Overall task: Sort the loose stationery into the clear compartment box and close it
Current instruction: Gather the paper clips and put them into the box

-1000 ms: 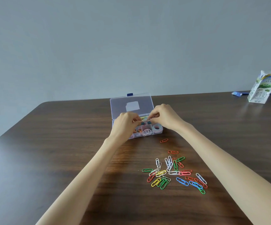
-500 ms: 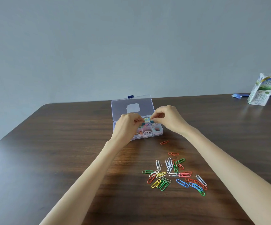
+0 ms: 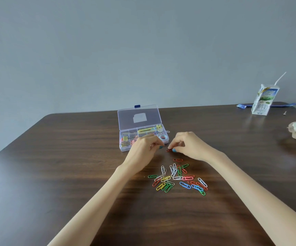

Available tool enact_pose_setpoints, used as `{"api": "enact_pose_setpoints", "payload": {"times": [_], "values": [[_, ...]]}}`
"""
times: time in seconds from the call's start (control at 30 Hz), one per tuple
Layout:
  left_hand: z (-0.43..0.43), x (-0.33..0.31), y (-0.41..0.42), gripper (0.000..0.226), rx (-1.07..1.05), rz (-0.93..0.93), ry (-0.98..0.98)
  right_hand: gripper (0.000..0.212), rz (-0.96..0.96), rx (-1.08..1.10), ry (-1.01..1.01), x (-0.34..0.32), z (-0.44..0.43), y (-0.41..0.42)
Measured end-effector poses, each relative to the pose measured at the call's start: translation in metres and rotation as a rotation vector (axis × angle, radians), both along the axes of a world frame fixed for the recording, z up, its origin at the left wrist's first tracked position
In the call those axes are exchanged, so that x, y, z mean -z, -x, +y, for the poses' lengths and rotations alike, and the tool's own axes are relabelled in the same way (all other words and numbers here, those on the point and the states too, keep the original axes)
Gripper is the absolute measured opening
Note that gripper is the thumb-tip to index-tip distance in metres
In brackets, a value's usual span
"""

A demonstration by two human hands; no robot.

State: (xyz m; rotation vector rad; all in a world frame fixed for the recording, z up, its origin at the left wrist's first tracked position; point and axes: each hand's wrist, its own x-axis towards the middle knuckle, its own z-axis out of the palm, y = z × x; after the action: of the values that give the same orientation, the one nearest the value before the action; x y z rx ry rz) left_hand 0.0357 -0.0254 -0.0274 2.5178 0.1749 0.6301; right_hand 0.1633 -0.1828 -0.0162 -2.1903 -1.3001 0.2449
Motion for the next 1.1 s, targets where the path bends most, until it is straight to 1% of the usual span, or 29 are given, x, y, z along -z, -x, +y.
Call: {"api": "enact_pose_setpoints", "payload": {"times": [0.23,0.33,0.5,0.57,0.7,0.83,1.0,1.1], "values": [[-0.022,0.002,0.008,0.026,0.046,0.080,-0.074,0.019,0.032,-0.024,0.040,-0.004,-0.028,0.018],[-0.030,0.002,0.008,0.028,0.027,0.096,-0.084,0.022,0.033,0.018,0.007,-0.007,-0.042,0.023],[-0.042,0.005,0.013,0.029,0.146,0.171,-0.119,0.018,0.032,0.094,0.001,-0.006,-0.064,0.029],[-0.045,0.005,0.017,0.030,0.163,0.188,-0.141,0.016,0.038,0.117,0.006,-0.005,-0.071,0.033],[-0.050,0.004,0.031,0.034,0.209,0.182,-0.125,0.016,0.041,0.121,0.021,-0.004,-0.084,0.044],[-0.057,0.003,0.045,0.033,0.239,0.185,-0.128,0.017,0.050,0.094,0.023,0.000,-0.096,0.056],[-0.060,-0.001,0.060,0.036,0.222,0.190,-0.136,0.019,0.028,0.157,-0.028,0.005,-0.106,0.066],[-0.058,-0.002,0.067,0.037,0.209,0.173,-0.110,0.025,-0.014,0.113,0.011,0.007,-0.106,0.074]]}}
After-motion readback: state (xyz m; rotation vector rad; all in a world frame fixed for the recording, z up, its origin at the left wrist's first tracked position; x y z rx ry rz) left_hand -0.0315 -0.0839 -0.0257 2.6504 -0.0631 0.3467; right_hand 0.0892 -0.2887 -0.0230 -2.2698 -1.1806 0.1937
